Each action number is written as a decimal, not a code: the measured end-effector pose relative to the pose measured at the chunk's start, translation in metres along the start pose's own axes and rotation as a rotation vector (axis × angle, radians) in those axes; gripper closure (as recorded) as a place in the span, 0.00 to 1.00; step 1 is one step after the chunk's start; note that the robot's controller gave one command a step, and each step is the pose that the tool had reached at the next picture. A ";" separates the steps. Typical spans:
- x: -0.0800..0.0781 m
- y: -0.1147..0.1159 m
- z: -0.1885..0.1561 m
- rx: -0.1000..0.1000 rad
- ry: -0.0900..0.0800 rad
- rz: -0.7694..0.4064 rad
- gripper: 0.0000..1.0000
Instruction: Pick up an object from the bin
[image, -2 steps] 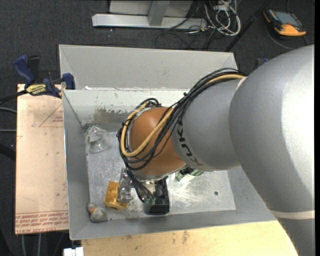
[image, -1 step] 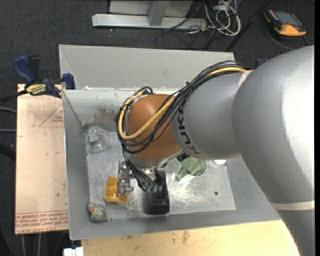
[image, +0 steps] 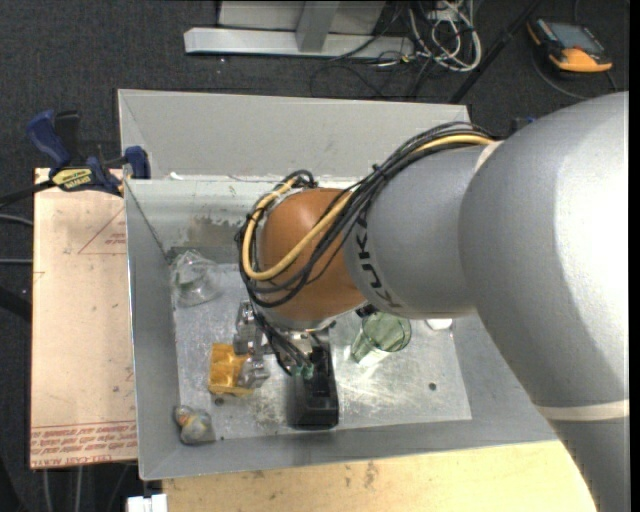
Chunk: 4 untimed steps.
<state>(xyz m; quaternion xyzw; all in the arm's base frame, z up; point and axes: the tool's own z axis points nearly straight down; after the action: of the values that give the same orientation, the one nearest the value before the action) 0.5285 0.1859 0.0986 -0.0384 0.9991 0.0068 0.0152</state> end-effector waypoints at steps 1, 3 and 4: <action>-0.002 0.000 -0.002 -0.001 -0.005 0.001 1.00; -0.001 -0.002 0.002 0.001 -0.006 0.003 0.00; -0.013 0.001 0.004 0.005 0.006 -0.137 0.00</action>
Offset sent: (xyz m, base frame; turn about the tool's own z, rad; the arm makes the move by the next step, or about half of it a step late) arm 0.0000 0.0000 0.0000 0.0000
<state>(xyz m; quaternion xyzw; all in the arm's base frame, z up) 0.5419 0.1878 0.0946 -0.1069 0.9942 0.0030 0.0126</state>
